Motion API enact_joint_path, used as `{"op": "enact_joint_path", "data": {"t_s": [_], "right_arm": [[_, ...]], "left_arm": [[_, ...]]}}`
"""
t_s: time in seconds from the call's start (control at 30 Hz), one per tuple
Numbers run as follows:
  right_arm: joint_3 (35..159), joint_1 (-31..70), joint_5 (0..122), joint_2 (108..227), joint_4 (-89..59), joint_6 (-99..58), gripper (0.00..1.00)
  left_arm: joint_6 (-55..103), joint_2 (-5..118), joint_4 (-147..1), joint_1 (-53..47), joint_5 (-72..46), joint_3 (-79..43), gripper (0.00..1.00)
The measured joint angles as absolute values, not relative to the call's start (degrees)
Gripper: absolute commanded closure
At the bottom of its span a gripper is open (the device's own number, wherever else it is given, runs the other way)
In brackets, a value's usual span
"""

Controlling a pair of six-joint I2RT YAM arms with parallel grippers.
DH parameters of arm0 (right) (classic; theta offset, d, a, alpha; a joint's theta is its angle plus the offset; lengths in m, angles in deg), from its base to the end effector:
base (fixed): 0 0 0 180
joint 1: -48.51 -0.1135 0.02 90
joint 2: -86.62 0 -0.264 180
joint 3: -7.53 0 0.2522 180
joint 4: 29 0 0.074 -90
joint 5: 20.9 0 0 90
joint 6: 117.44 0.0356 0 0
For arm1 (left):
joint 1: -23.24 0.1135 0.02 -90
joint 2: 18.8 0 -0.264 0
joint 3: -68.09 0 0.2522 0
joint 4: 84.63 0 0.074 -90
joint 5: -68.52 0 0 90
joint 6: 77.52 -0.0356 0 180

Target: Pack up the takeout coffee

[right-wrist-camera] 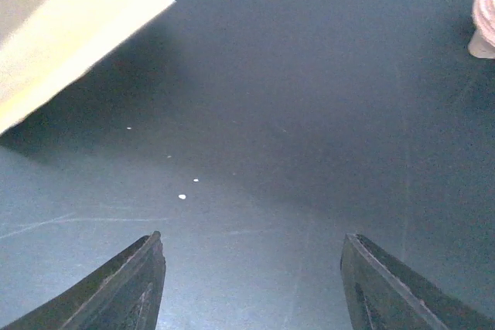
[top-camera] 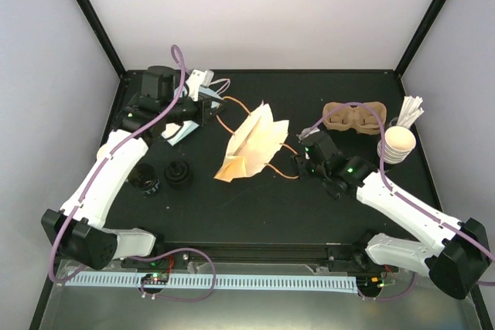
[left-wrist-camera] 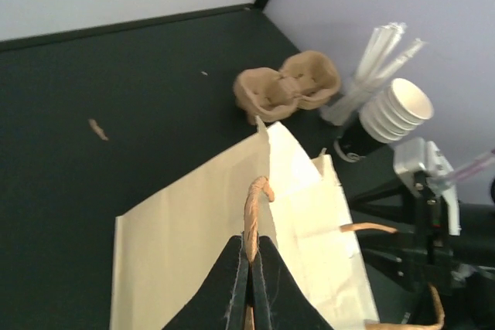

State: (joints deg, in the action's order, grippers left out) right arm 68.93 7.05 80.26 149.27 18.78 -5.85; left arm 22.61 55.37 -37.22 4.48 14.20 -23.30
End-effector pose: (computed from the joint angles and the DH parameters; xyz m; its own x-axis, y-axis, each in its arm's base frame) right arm 0.1711 0.1420 0.2602 -0.7302 -0.1634 -0.6634 -0.3074 0.9457 0.1054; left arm 0.2564 -0.1090 0.3904 -0.5986 0.0524 -0.7993 0.6433 0.6260 -0.4408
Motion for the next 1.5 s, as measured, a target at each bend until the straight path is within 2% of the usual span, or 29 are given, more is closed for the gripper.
{"op": "enact_joint_path", "data": {"t_s": [0.2, 0.3, 0.53, 0.7, 1.0, 1.3, 1.5], "right_arm": [[68.9, 7.1, 82.6, 149.7, 20.0, -5.8, 0.30], [68.9, 7.1, 79.6, 149.7, 19.1, -6.6, 0.25], [67.0, 7.0, 70.6, 149.2, 13.9, -7.1, 0.18], [66.7, 7.0, 68.0, 147.5, 12.2, -7.8, 0.13], [66.6, 7.0, 67.9, 138.7, 9.1, -10.5, 0.09], [68.5, 7.0, 68.3, 138.5, 7.6, -11.6, 0.03], [69.8, 7.0, 72.8, 138.0, 7.0, -7.6, 0.02]], "left_arm": [[20.7, 52.4, -36.7, 4.5, 9.4, -23.3, 0.98], [19.9, 53.0, -36.8, 3.2, 12.1, -23.3, 0.98], [18.6, 60.6, -36.6, -6.7, 14.6, -23.2, 0.98], [18.6, 62.4, -36.5, -7.6, 14.8, -23.1, 0.99], [18.5, 62.6, -36.3, -8.6, 16.2, -23.2, 0.99], [18.5, 63.3, -35.7, -9.8, 16.6, -23.3, 0.99], [18.4, 63.3, -35.6, -10.3, 17.1, -23.7, 0.99]]}}
